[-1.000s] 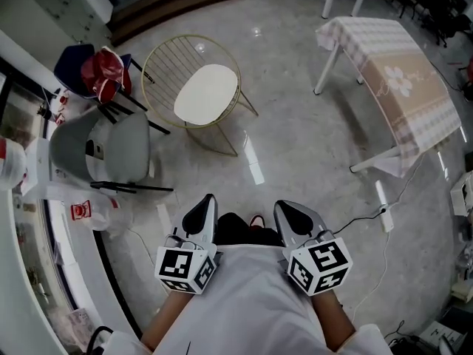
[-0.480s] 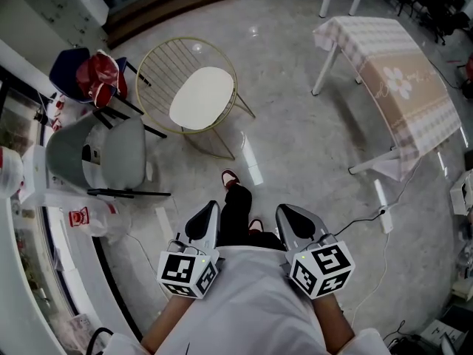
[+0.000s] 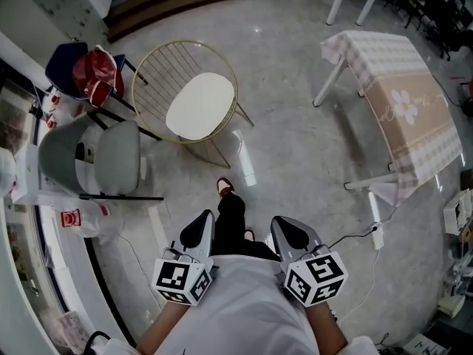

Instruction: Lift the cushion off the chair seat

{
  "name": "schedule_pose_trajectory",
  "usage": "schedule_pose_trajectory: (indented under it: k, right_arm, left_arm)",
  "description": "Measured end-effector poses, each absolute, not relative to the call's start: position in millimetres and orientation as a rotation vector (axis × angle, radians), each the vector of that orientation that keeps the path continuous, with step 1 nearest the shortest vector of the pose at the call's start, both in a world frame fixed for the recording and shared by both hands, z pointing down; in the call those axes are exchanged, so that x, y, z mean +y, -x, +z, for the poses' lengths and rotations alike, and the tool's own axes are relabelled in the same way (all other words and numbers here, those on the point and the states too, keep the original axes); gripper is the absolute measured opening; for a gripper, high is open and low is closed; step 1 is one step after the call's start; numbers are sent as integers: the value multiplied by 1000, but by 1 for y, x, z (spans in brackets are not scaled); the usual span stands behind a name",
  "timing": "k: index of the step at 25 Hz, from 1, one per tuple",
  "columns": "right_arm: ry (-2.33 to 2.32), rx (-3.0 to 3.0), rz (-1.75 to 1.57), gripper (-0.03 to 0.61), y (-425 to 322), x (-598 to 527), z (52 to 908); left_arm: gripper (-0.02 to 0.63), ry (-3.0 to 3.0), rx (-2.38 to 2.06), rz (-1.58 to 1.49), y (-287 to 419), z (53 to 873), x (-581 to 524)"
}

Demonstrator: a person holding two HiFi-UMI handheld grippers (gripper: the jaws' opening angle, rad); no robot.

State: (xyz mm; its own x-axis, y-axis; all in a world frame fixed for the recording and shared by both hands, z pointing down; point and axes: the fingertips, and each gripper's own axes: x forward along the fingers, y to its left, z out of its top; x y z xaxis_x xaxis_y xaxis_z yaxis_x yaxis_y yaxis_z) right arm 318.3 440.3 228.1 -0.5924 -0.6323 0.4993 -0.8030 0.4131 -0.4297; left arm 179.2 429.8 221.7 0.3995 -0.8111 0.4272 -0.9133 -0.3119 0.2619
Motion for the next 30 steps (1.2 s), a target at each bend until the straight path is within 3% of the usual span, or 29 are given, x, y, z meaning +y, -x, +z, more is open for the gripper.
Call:
schedule_pose_trajectory:
  k: [30]
  right_arm:
    - [-1277,-2335,1013,6,-251,158,241]
  left_arm:
    - [8,-2143,-1443,325,-101,229,136]
